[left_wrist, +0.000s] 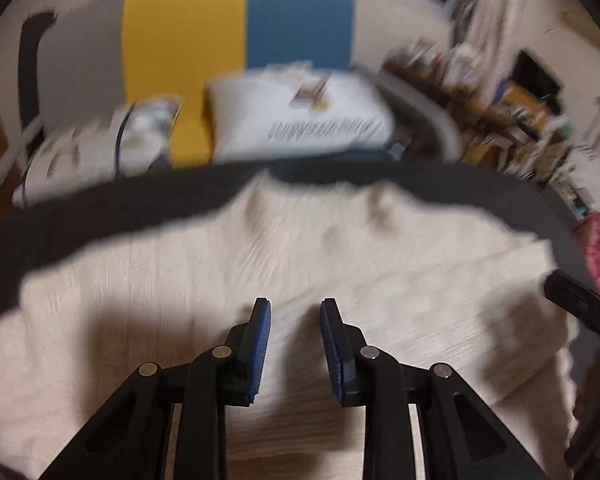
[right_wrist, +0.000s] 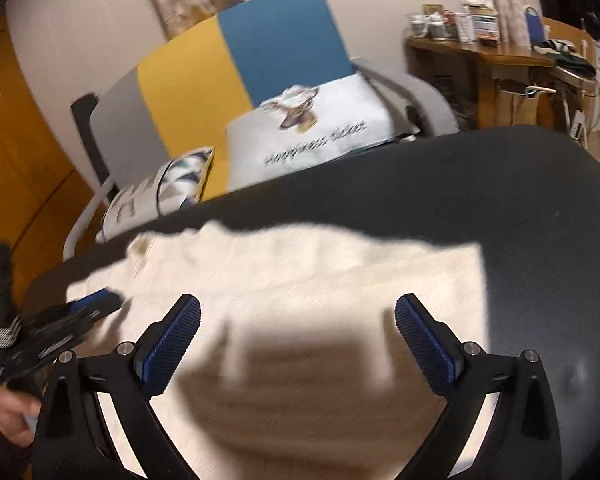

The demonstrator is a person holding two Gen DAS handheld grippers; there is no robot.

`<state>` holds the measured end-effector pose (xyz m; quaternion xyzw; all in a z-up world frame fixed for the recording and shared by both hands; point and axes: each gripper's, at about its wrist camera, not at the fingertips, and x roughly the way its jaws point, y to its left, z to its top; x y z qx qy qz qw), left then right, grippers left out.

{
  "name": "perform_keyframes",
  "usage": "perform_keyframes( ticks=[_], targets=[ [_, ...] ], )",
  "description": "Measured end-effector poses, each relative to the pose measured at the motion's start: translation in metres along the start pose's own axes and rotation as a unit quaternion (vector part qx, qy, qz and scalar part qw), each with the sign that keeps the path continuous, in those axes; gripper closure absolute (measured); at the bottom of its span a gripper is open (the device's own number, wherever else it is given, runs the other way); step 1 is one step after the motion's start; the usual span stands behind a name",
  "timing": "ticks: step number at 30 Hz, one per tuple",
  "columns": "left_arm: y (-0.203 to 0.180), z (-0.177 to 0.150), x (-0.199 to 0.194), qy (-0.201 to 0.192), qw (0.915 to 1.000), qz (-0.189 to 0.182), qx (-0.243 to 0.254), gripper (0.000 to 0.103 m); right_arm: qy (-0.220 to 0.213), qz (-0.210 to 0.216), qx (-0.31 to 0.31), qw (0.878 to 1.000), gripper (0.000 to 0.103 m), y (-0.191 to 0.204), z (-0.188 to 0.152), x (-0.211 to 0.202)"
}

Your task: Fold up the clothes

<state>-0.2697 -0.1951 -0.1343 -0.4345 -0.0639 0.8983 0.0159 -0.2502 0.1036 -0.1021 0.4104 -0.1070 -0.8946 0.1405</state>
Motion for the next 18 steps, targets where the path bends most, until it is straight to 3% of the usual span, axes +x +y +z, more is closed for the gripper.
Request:
perform_keyframes(
  ticks=[3, 8, 13, 16, 18],
  targets=[
    [-0.001, -0.001, -0.008, 0.0, 1.0, 0.007, 0.005, 0.077, 0.036, -0.027, -0.003, 0.999, 0.003, 0.002, -0.013, 0.024],
    [0.0, -0.004, -0.046, -0.04, 0.9991, 0.012, 0.006, 0.077, 0.022, -0.029, -0.004, 0.999, 0.003, 0.012, -0.013, 0.007],
    [0.005, -0.008, -0.059, -0.049, 0.9985, 0.022, 0.013, 0.077, -0.001, -0.012, -0.006, 1.0, 0.003, 0.031, -0.027, -0.016],
    [0.008, -0.013, -0.048, -0.025, 0.9988, 0.038, 0.02, 0.077, 0.034, -0.047, -0.003, 0.998, 0.003, 0.031, -0.041, 0.003],
    [0.013, -0.019, -0.037, -0.001, 0.999, 0.041, 0.016, 0.077, 0.032, -0.057, -0.015, 0.998, 0.003, 0.034, -0.045, 0.006]
  ],
)
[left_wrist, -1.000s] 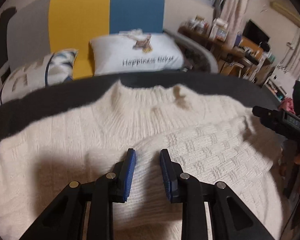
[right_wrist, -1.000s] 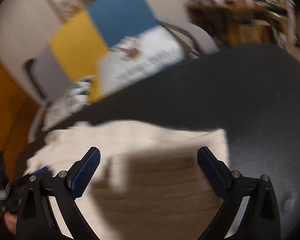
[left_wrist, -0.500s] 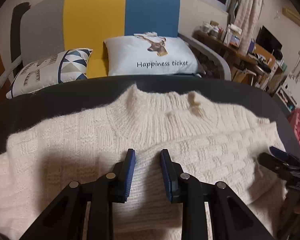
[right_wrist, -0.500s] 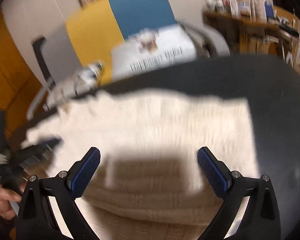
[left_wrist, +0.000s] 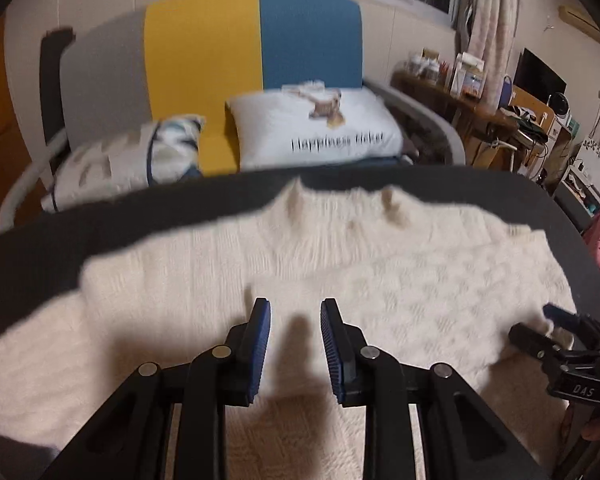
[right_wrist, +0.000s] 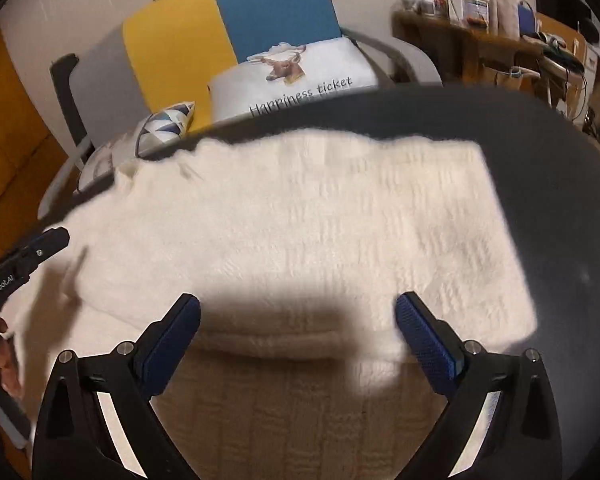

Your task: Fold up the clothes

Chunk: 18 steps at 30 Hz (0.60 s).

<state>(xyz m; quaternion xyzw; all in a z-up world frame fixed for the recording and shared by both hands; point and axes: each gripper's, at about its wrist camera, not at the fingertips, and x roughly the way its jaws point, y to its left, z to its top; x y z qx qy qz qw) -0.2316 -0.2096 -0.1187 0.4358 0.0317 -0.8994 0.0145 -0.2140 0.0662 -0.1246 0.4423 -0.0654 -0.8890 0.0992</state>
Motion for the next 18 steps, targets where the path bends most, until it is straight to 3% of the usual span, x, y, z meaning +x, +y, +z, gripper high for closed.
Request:
perform_keyframes(
  ticks=[1, 3, 7, 12, 16, 18],
  targets=[
    [0.002, -0.004, 0.009, 0.019, 0.9998, 0.008, 0.003, 0.077, 0.0, -0.003, -0.005, 1.0, 0.003, 0.002, 0.0, 0.0],
    [0.006, -0.01, 0.011, 0.02, 0.9998, 0.005, 0.005, 0.073, 0.005, -0.004, -0.007, 1.0, 0.003, 0.003, 0.001, -0.001],
    [0.02, -0.019, -0.006, -0.006, 0.9998, -0.005, -0.016, 0.073, -0.011, 0.012, -0.002, 1.0, 0.003, 0.007, 0.005, -0.019],
    [0.028, -0.024, -0.028, -0.047, 0.9975, -0.044, -0.029, 0.073, -0.032, 0.015, -0.017, 0.999, 0.003, 0.021, 0.015, -0.033],
    [0.022, -0.032, -0.003, -0.002, 0.9992, -0.039, -0.008, 0.072, 0.008, -0.02, -0.021, 1.0, 0.003, 0.032, 0.009, -0.004],
    [0.026, -0.031, -0.004, 0.002, 0.9988, -0.043, -0.023, 0.072, 0.028, -0.039, -0.026, 0.999, 0.003, 0.035, 0.001, 0.013]
  ],
)
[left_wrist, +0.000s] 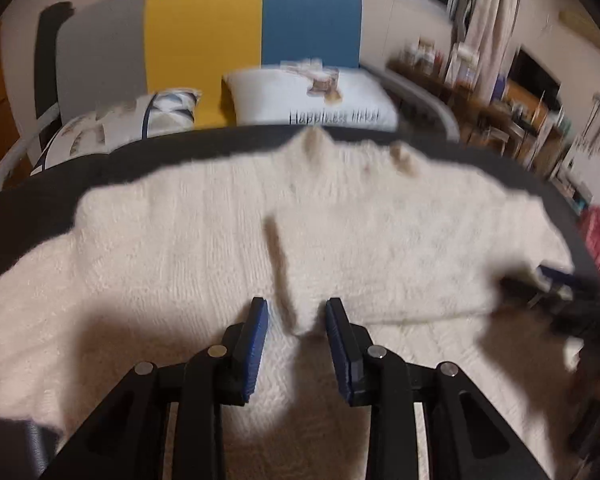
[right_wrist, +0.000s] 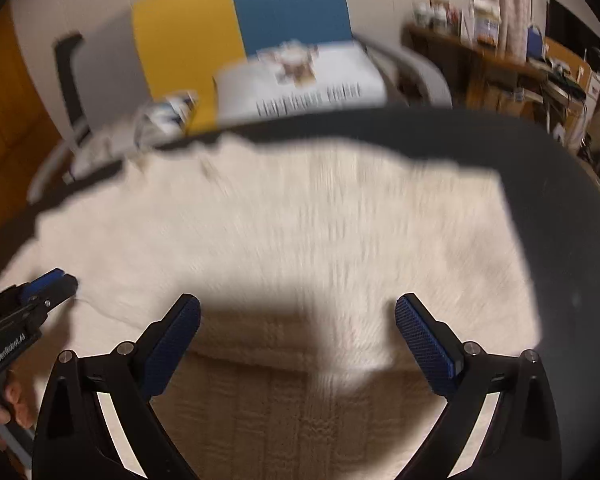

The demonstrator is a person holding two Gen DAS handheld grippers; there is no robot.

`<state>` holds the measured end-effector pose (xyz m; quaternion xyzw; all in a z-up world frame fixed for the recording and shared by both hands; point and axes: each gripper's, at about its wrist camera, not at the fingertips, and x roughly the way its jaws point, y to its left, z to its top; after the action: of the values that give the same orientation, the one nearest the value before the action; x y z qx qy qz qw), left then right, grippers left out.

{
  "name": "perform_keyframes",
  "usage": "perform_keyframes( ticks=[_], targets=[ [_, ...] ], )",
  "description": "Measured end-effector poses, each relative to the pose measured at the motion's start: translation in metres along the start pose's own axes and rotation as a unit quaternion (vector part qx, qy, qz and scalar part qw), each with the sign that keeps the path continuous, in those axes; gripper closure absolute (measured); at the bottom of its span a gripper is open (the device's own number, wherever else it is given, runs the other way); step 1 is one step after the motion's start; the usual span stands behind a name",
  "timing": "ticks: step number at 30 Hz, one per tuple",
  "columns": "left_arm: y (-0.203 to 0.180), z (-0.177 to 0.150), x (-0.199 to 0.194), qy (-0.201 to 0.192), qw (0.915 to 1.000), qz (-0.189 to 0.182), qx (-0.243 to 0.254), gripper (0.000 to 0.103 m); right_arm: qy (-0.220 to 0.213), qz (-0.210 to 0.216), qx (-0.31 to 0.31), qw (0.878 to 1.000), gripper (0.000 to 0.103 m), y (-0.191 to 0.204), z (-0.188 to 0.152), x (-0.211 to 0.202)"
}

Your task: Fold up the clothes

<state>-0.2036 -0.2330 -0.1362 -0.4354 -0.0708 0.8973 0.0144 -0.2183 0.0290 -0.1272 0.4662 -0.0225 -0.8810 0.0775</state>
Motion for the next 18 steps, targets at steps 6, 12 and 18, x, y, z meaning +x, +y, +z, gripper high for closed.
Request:
perform_keyframes(
  ticks=[6, 12, 18],
  targets=[
    [-0.005, 0.006, -0.026, -0.046, 0.9988, -0.005, -0.012, 0.073, -0.021, 0.0, -0.013, 1.0, 0.002, 0.004, -0.003, -0.011],
    [-0.032, 0.027, -0.02, -0.05, 0.9985, 0.001, 0.021, 0.073, -0.058, -0.011, 0.0, 0.998, 0.002, -0.018, 0.01, -0.036],
    [-0.026, 0.013, 0.014, -0.003, 0.9998, 0.01, 0.018, 0.072, 0.002, -0.053, 0.044, 0.998, 0.0, -0.07, 0.008, -0.005]
  ],
)
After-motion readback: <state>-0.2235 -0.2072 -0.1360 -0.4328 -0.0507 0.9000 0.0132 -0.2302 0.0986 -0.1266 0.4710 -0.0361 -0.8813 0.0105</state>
